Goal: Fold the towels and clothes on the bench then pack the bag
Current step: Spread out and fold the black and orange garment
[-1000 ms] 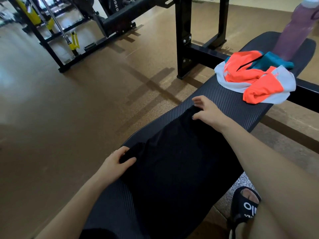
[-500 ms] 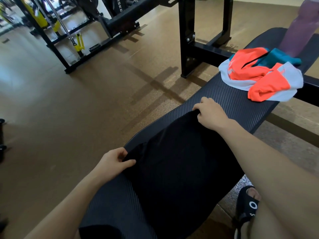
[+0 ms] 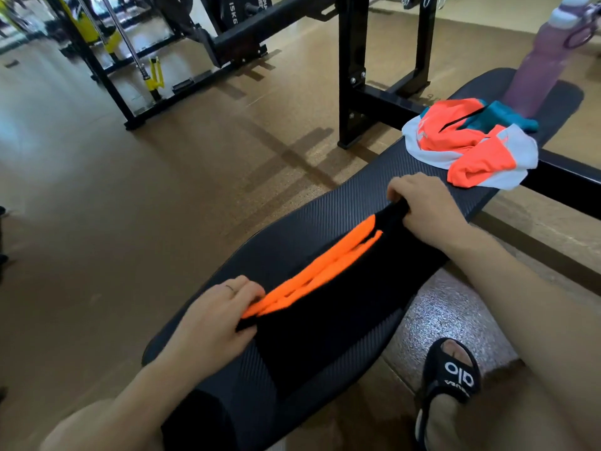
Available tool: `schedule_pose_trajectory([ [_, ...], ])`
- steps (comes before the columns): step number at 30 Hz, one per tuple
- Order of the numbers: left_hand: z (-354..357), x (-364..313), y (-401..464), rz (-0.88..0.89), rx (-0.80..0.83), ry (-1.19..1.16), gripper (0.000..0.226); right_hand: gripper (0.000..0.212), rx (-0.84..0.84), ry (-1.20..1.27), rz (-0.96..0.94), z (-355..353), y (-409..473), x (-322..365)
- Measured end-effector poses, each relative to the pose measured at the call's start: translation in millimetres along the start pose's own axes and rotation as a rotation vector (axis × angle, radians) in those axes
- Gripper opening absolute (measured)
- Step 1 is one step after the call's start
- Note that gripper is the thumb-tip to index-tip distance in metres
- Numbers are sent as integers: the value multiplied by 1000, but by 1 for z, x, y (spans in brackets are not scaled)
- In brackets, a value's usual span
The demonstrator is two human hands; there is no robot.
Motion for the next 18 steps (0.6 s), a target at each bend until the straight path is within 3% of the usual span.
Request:
schedule_pose_trajectory([
  [4, 37, -34, -16, 160, 56, 166, 40, 41, 128, -151, -20, 3, -45, -1],
  [18, 55, -50, -19, 82, 69, 354, 38, 33, 55, -292, -4, -1, -82, -3],
])
Point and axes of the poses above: each hand's wrist, its own y-axis towards the middle knuckle, its own z-axis out of the palm, x = y × z, the point moved 3 cm from there along y, towards the middle knuckle, and after that the axes turned 5 degrees about y, right-handed, at the moved point
